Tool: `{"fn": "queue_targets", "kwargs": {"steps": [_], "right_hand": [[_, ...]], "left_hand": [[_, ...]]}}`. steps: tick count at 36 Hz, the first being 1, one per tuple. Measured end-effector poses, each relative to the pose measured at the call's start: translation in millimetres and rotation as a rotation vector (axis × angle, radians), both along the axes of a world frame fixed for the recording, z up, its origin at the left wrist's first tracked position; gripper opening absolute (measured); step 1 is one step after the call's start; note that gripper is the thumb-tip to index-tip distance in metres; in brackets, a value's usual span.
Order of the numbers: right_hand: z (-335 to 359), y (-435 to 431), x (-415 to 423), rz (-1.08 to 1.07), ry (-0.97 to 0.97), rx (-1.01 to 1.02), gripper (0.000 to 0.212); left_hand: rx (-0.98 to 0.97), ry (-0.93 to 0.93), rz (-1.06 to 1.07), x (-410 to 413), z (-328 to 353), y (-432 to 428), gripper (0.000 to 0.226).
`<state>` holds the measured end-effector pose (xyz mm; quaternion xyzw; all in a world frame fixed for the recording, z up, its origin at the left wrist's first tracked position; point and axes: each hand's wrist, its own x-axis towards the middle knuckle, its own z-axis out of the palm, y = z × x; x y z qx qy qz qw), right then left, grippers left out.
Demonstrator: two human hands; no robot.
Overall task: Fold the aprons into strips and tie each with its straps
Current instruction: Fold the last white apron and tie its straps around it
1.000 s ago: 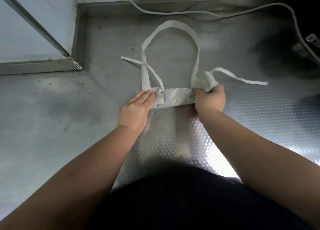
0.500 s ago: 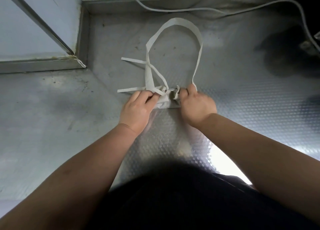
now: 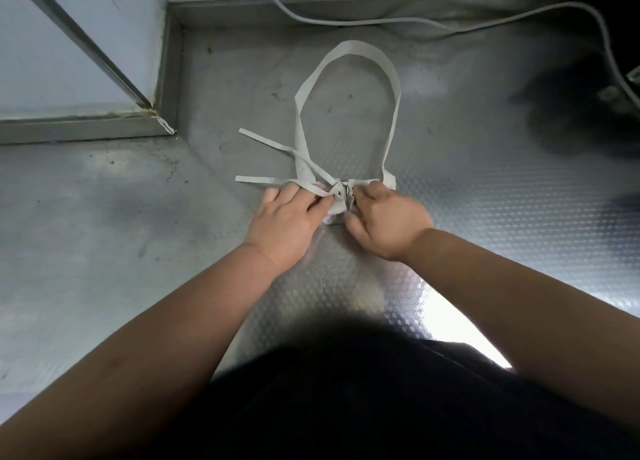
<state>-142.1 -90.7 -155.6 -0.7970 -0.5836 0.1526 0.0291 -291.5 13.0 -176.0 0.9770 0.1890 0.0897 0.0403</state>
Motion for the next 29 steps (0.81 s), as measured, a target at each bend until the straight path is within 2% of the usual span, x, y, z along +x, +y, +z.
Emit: {"fn": "queue_targets", "kwargs": {"steps": [3, 6, 8, 9, 13, 18, 23, 29], "right_hand": [[6, 10, 8, -0.074, 0.196, 0.036, 0.03], [12, 18, 12, -0.159, 0.329, 0.004, 0.018], [14, 24, 12, -0.189, 0.398, -0.04, 0.044], [15, 27, 12, -0.176, 0.407, -0.064, 0.045], [14, 38, 17, -0.148, 0.469, -0.105, 0.029], [2, 36, 20, -0.251, 0.581, 0.002, 0.016], [1, 24, 22, -0.289, 0.784, 0.085, 0.02], [2, 15, 25, -0.291, 0.905, 0.109, 0.021]], "left_hand": [[-0.24, 0.168, 0.133, 12, 17, -12, 0.061], [-0.497, 0.07, 0.331, 28, 26, -17, 0.038], [-0.567, 0.0, 0.425, 33, 26, -19, 0.028], [-0.585, -0.008, 0.454, 34, 26, -19, 0.027], [-0.607, -0.048, 0.526, 36, 23, -25, 0.028], [-0.622, -0.095, 0.595, 40, 20, -26, 0.035], [-0.543, -0.105, 0.588, 44, 15, -26, 0.027], [-0.57, -0.329, 0.574, 48, 14, -25, 0.019]]}}
